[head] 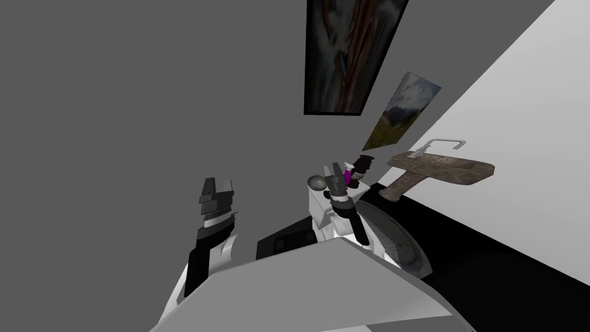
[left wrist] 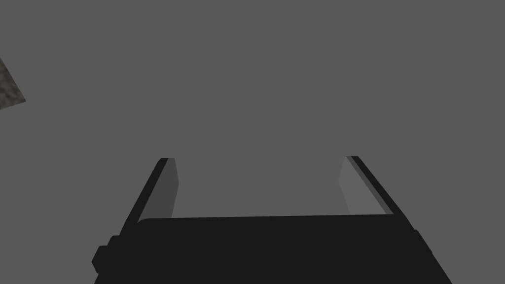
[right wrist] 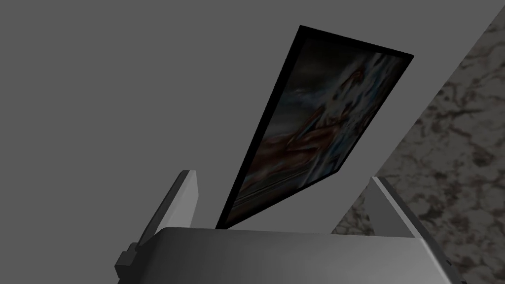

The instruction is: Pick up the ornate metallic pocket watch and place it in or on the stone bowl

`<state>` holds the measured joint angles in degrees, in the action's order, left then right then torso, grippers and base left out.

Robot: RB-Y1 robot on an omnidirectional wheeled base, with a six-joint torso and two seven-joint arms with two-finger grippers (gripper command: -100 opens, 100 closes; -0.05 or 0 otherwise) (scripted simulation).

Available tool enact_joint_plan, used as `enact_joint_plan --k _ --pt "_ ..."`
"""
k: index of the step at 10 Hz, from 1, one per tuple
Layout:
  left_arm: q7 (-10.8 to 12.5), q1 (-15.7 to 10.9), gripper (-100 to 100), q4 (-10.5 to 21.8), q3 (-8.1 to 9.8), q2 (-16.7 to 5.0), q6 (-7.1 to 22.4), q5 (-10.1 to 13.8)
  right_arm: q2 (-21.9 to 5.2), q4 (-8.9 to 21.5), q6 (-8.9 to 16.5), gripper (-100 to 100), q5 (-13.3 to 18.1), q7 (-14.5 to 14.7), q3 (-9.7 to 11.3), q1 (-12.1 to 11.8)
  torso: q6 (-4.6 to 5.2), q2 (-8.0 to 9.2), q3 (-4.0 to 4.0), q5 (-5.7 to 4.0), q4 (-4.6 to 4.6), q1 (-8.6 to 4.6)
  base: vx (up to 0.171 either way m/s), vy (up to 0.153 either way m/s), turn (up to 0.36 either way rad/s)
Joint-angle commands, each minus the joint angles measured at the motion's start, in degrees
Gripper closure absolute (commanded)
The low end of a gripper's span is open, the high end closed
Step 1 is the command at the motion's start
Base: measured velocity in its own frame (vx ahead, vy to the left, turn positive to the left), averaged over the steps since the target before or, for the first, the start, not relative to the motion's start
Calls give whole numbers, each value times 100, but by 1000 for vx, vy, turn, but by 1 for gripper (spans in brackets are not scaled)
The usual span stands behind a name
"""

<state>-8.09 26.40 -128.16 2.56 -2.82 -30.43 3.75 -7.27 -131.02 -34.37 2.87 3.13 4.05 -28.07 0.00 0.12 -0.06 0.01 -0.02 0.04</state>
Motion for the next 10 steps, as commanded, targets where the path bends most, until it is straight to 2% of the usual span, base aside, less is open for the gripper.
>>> enact_joint_plan --k 1,5,10 --pt "0 0 0 0 0 0 0 0 -166 101 50 -100 182 189 -71 -7 0 0 0 0 0 0 -83 8 -42" --pt "0 -1 0 0 0 0 0 0 -604 358 199 -100 706 686 -238 -15 0 24 -15 -1 -6 -5 -91 -1 -35" --pt "0 -1 0 1 0 0 0 0 -1293 776 467 -100 1526 1452 -521 -38 0 40 -24 -3 -10 -12 -131 -14 -52"
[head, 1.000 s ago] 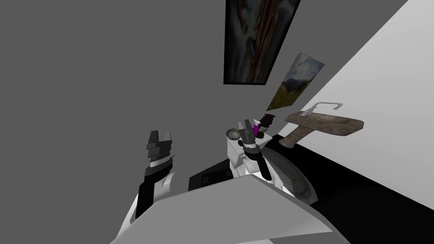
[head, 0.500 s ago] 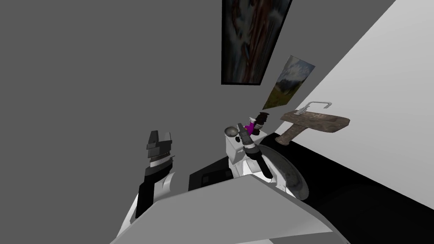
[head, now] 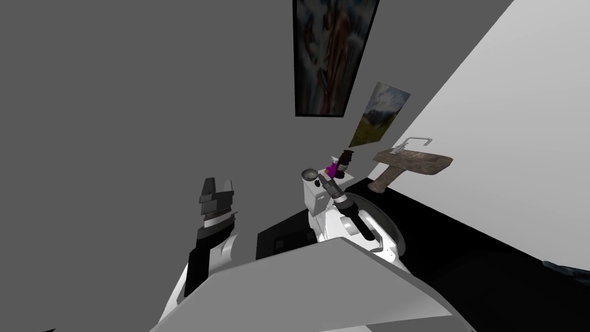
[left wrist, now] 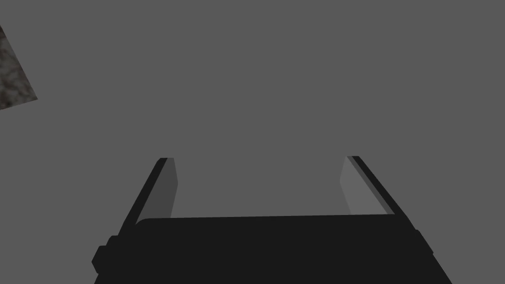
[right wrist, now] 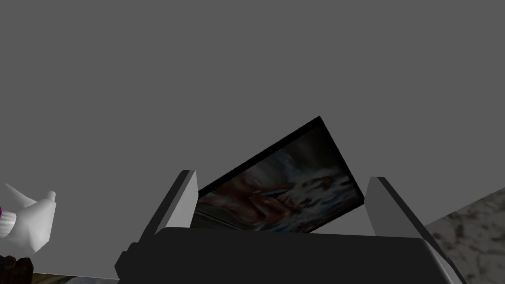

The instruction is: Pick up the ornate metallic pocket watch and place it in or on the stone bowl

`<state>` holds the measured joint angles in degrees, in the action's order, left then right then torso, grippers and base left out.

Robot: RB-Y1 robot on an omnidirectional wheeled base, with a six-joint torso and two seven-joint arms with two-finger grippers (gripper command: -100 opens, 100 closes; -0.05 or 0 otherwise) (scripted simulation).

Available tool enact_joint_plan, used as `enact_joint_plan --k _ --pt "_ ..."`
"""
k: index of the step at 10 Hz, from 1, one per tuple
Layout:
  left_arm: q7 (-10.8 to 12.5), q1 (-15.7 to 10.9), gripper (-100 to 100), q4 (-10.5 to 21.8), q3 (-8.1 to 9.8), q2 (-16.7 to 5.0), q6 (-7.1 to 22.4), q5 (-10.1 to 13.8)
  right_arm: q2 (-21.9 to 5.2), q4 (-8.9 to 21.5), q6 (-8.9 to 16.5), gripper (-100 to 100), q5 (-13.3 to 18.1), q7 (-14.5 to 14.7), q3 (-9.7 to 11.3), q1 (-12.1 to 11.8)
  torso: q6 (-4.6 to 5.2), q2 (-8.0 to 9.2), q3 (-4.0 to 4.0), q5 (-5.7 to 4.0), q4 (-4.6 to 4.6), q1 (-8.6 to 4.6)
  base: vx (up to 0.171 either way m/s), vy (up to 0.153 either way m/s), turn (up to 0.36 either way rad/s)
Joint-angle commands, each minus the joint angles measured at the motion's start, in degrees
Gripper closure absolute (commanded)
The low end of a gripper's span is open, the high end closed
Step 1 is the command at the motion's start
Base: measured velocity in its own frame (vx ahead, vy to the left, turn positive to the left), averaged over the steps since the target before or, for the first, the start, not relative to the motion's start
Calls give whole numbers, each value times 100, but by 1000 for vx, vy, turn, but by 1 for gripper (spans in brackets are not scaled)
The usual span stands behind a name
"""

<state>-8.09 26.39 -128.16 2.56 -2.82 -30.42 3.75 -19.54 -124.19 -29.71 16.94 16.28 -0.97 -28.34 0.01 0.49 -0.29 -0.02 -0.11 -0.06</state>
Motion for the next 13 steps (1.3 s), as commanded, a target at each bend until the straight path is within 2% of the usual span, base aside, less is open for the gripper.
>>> enact_joint_plan --k 1,4,5,8,9,12,13 --pt "0 0 0 0 0 0 0 0 -67 92 1 -100 144 176 -19 -12 0 0 0 0 0 0 -92 -12 -31" --pt "0 0 0 0 0 0 0 0 -547 376 143 -100 670 661 -209 -24 0 -12 7 0 3 2 -102 -8 -62" --pt "0 0 0 0 0 0 0 0 -547 376 143 -100 715 702 -209 -24 0 -3 2 0 1 3 -90 -12 -59" --pt "0 0 0 0 0 0 0 0 -1078 681 235 -100 1269 1218 -405 -31 -2 -18 10 1 4 6 -80 -9 -19" --pt "0 0 0 0 0 0 0 0 -1081 681 235 -100 1321 1237 -405 -31 -1 -16 9 1 3 4 -57 -9 0" --pt "0 1 0 0 0 0 0 0 -1597 1018 264 -100 1882 1754 -596 -28 -2 -31 18 4 7 19 -45 29 21" --pt "0 1 0 0 -1 0 0 0 -1651 1018 264 -100 1939 1754 -596 -28 -3 -33 19 5 7 24 -27 31 11"
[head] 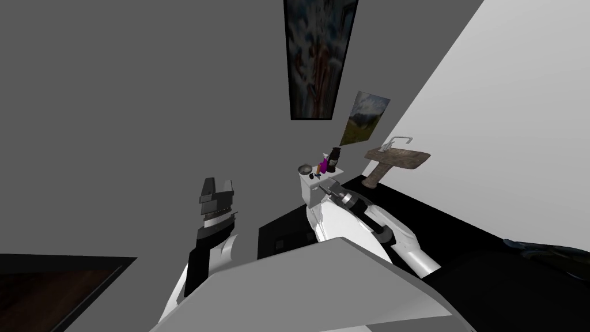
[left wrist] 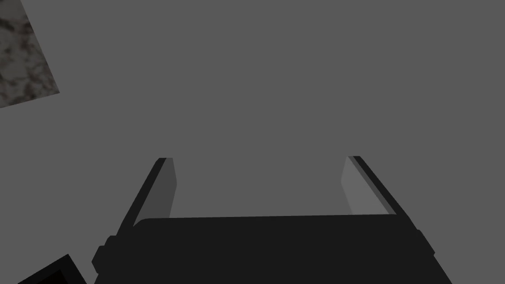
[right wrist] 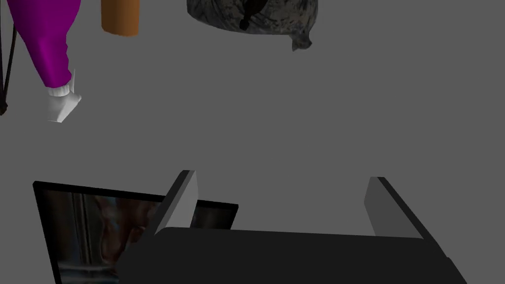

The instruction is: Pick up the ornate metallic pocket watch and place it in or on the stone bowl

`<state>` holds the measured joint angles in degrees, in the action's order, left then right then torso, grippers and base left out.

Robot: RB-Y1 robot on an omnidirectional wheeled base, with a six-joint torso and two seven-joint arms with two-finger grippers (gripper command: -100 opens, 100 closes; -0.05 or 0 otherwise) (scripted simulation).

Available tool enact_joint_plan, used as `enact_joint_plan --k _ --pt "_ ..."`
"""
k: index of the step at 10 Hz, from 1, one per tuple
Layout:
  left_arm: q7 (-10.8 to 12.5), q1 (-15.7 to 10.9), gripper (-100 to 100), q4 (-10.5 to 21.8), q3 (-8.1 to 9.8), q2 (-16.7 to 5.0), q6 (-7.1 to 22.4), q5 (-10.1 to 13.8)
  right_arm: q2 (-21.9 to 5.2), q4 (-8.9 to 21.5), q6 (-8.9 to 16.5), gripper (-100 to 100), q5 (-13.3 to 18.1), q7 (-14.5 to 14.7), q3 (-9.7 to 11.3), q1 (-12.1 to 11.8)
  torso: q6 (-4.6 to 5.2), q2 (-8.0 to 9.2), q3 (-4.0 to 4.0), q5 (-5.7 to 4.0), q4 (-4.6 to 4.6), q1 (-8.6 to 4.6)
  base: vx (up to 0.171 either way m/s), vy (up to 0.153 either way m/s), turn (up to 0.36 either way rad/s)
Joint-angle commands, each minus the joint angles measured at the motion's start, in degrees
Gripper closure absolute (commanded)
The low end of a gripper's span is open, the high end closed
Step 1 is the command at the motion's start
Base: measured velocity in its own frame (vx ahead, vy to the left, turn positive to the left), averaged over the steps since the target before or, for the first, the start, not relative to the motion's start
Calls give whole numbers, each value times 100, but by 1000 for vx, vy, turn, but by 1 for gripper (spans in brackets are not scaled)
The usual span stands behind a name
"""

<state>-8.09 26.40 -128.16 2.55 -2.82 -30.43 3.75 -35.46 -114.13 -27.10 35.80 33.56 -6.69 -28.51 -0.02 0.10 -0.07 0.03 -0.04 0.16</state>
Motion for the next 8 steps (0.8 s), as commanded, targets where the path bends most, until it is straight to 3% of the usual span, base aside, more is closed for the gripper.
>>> enact_joint_plan --k 1,3,4,8 --pt "0 0 0 0 0 0 0 0 -252 132 -1 -100 256 189 -85 -6 0 0 0 0 0 0 -13 25 37" --pt "0 0 0 0 0 0 0 0 -587 373 -32 -100 613 501 -203 7 0 -10 6 0 2 2 3 52 72" --pt "0 0 0 0 0 0 0 0 -643 373 -32 -100 656 501 -203 7 -1 -14 8 2 3 9 -1 50 24" --pt "0 1 0 0 0 0 0 0 -1381 833 -171 -100 1408 1057 -419 49 -2 -27 16 3 6 14 29 65 92"
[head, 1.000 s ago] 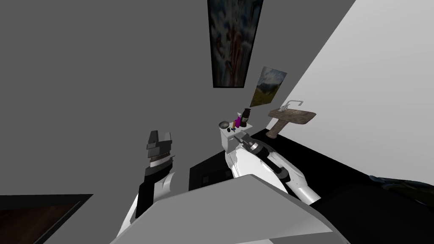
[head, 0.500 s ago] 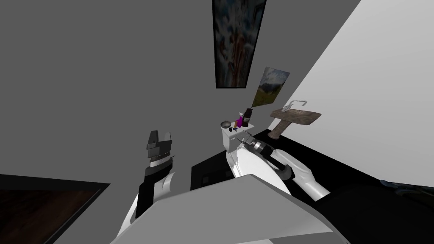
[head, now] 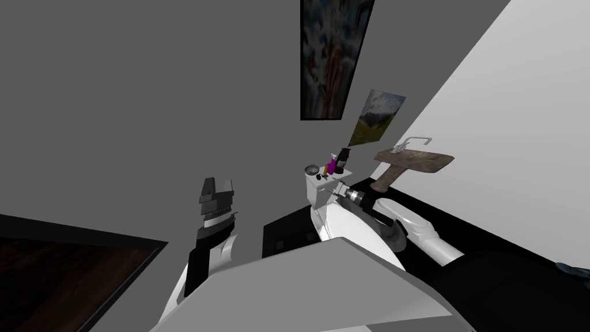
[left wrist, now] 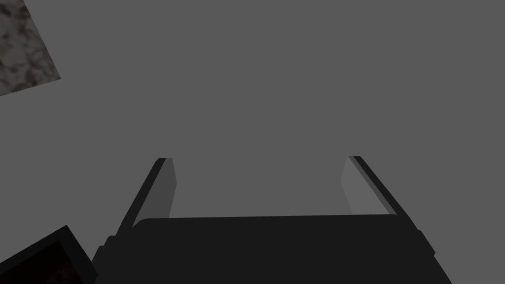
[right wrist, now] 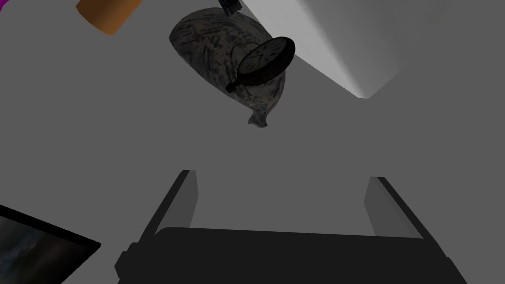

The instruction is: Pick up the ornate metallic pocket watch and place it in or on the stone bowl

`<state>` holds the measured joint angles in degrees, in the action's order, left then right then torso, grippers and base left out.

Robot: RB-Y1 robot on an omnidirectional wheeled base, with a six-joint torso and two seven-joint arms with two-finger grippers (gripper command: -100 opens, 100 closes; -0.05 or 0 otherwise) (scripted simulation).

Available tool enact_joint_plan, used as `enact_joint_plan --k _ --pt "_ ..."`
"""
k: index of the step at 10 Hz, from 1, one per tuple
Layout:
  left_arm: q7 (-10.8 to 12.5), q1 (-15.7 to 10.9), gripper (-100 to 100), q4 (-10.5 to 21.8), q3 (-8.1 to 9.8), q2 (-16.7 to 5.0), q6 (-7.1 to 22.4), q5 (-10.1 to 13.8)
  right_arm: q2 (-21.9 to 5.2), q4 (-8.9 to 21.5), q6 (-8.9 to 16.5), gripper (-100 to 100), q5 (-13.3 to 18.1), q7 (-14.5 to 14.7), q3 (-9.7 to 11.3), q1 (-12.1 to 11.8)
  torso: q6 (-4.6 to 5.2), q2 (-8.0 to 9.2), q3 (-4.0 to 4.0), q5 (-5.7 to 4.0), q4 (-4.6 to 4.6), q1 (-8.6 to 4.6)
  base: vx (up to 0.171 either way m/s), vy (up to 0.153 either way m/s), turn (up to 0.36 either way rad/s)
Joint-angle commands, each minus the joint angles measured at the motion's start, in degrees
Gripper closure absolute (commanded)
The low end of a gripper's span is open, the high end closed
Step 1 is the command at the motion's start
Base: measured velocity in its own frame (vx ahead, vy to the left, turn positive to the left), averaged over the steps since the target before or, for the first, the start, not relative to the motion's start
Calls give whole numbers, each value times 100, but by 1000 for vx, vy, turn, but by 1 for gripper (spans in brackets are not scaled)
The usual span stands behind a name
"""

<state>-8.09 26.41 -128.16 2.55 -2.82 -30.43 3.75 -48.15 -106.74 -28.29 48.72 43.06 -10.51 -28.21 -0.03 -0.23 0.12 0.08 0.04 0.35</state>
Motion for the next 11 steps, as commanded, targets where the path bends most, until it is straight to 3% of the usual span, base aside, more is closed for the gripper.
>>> enact_joint_plan --k 1,2,7,11 --pt "0 0 0 0 0 0 0 0 -286 203 -96 -100 286 232 -87 31 0 0 0 0 0 0 56 90 118" --pt "0 0 0 0 0 0 0 0 -331 203 -96 -100 300 232 -87 31 -2 -2 2 0 1 3 40 58 47" --pt "0 0 0 0 0 0 0 0 -1164 692 -322 -100 1096 773 -298 88 0 -8 5 0 2 1 58 69 101" --pt "0 0 0 0 0 0 0 0 -1623 962 -448 -100 1546 1073 -406 118 1 3 -1 -2 0 -7 48 57 73"
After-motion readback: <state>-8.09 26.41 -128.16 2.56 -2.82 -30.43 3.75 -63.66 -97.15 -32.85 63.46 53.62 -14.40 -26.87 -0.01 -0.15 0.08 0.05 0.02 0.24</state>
